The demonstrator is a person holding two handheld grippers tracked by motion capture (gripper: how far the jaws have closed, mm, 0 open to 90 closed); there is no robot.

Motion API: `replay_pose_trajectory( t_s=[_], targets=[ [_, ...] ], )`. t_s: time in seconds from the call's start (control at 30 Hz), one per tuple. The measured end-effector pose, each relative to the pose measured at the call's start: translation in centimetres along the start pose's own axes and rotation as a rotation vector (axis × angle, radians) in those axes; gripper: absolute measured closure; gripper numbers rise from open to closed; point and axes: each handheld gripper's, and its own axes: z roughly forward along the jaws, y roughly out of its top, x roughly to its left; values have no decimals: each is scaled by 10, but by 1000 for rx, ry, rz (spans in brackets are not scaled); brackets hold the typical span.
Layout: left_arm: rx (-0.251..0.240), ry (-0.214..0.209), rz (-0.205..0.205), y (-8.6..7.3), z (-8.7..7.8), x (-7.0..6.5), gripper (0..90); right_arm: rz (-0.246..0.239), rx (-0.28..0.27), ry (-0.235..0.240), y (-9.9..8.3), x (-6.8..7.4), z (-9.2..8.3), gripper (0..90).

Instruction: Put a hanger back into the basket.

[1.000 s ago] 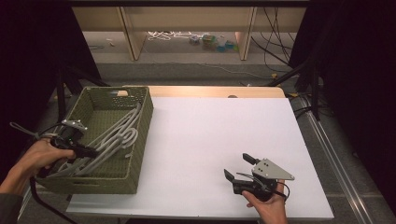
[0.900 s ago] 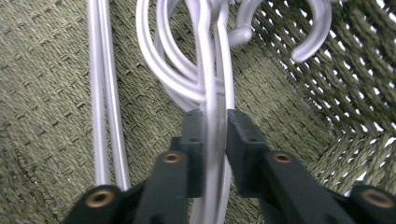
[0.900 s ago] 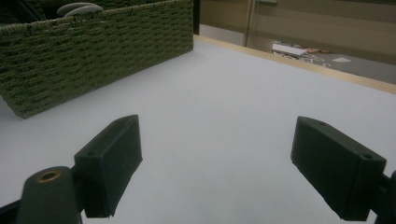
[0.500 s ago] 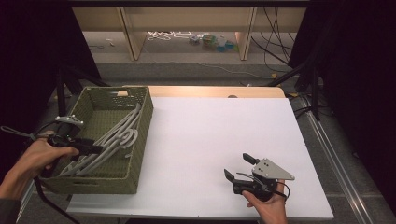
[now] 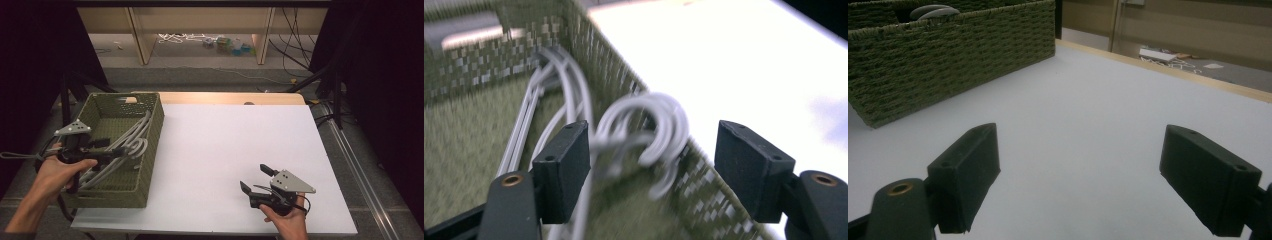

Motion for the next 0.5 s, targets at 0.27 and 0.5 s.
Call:
replay_pose_trajectory(
  t_s=[0.27,0.5],
  targets=[
    [-106,-20,23,-6,4,-31,267,-1,-3,1,0,0,0,170],
    [-185,-28,63,-17,16,-57,229,-6,11,-3,1,-1,-2,170]
  ],
)
